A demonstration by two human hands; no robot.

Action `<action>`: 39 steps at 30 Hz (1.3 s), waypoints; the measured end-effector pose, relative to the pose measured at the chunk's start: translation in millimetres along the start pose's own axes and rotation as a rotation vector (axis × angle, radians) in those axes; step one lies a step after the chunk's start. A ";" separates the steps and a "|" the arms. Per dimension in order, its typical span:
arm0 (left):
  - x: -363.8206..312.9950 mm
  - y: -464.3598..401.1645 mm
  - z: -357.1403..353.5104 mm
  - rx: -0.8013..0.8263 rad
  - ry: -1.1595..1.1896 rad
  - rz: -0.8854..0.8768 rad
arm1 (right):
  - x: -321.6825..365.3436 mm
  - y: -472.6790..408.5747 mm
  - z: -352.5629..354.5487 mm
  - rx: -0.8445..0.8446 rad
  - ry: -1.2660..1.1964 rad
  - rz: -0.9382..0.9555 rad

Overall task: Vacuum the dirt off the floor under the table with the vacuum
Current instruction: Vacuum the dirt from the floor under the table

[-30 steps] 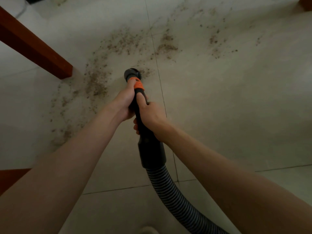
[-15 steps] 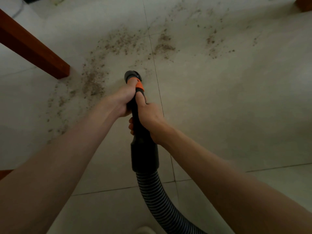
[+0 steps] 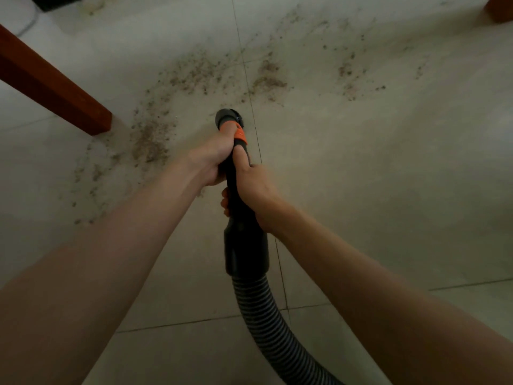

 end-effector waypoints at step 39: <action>-32.1 -11.3 -121.6 0.202 -0.220 -0.115 | 11.5 15.6 94.6 -0.260 -0.205 0.054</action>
Point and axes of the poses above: each hand's wrist, its own y-axis away from the middle knuckle, its own z-axis out of the back of the hand, x = y × z, the point moved 6 cm from there along -y, towards the middle knuckle, and after that the axes turned 1 degree about -z, right-handed, at the moved point
